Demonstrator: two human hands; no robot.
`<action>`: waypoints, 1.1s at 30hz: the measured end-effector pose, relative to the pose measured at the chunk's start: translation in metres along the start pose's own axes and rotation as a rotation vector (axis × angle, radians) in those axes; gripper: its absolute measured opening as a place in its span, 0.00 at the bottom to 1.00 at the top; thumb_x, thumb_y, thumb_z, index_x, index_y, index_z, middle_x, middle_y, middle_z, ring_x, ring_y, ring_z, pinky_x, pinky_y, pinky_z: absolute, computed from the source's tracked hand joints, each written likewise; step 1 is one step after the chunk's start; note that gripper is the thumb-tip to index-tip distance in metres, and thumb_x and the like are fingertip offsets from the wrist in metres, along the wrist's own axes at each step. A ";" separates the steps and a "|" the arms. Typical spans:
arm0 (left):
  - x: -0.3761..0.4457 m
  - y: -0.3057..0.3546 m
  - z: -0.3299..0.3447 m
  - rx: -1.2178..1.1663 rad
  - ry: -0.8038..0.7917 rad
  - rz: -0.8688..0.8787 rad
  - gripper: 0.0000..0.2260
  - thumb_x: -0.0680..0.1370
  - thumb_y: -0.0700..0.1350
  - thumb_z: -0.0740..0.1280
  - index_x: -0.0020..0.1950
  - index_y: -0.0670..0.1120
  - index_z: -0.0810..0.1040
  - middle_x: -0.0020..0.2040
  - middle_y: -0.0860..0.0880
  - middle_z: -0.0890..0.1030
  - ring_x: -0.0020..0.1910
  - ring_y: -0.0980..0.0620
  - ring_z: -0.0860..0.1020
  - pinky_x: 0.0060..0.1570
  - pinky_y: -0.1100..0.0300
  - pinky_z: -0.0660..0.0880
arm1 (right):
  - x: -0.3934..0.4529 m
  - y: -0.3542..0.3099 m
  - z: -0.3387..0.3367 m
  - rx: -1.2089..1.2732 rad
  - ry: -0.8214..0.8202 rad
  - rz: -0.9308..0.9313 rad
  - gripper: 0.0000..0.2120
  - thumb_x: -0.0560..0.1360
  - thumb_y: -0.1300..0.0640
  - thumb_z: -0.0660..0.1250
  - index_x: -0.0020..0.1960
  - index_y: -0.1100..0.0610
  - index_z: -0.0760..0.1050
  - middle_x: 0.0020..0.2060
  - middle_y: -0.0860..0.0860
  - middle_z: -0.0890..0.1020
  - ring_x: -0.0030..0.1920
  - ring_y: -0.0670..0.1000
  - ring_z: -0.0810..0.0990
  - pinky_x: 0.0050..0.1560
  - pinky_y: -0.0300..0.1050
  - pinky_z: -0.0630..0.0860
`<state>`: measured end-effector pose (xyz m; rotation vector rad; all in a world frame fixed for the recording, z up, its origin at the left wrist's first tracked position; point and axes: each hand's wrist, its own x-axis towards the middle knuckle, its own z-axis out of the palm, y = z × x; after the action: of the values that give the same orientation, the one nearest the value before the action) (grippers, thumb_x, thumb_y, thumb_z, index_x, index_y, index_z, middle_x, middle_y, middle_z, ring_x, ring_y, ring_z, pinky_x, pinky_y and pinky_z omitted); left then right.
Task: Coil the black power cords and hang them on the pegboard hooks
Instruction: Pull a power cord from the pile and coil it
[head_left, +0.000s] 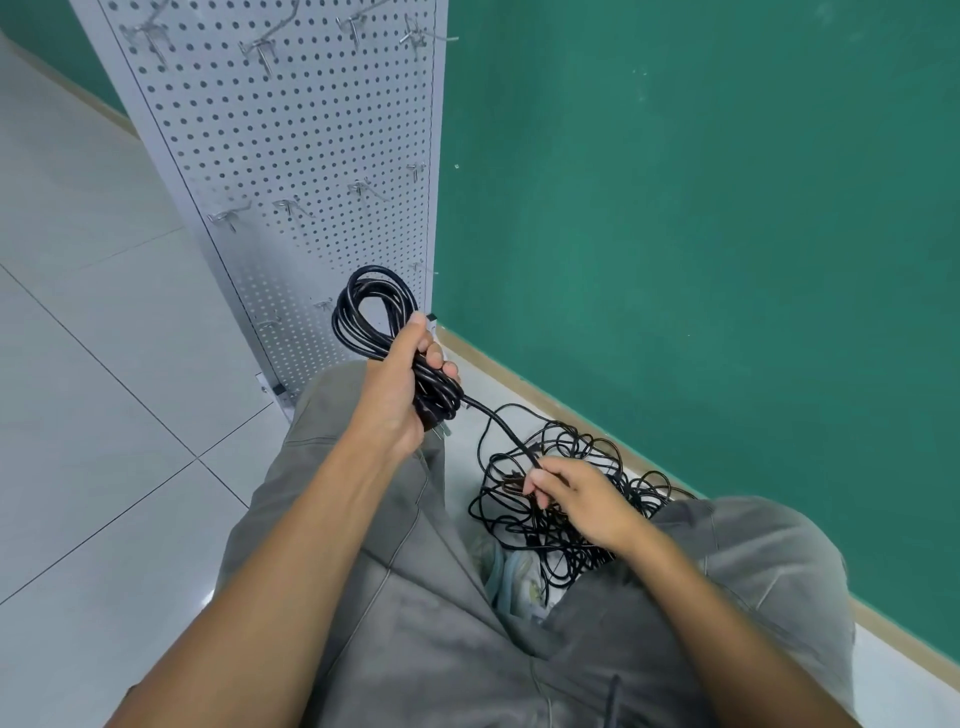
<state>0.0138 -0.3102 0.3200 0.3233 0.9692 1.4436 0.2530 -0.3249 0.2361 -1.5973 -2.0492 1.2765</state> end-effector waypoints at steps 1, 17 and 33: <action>0.001 0.001 -0.001 0.018 0.042 0.015 0.18 0.84 0.52 0.65 0.36 0.50 0.68 0.30 0.53 0.71 0.27 0.54 0.72 0.31 0.63 0.73 | -0.002 -0.001 -0.002 0.011 0.027 -0.014 0.13 0.85 0.54 0.61 0.45 0.51 0.81 0.35 0.45 0.80 0.38 0.41 0.77 0.46 0.39 0.72; -0.007 -0.024 0.008 0.668 0.005 0.227 0.25 0.85 0.54 0.62 0.32 0.43 0.78 0.29 0.45 0.80 0.30 0.45 0.77 0.35 0.51 0.77 | -0.014 -0.113 -0.030 -0.069 0.126 -0.326 0.13 0.83 0.52 0.64 0.41 0.51 0.79 0.26 0.45 0.66 0.28 0.46 0.63 0.31 0.39 0.61; -0.010 -0.030 0.000 0.422 -0.635 -0.144 0.28 0.70 0.67 0.75 0.45 0.43 0.75 0.33 0.49 0.74 0.33 0.49 0.76 0.39 0.55 0.73 | -0.005 -0.129 -0.043 0.137 0.374 -0.233 0.15 0.74 0.55 0.76 0.45 0.54 0.69 0.27 0.43 0.79 0.27 0.42 0.72 0.34 0.36 0.70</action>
<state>0.0363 -0.3238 0.3020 0.9390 0.7388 0.8999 0.1972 -0.3104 0.3596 -1.3675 -1.8101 0.9324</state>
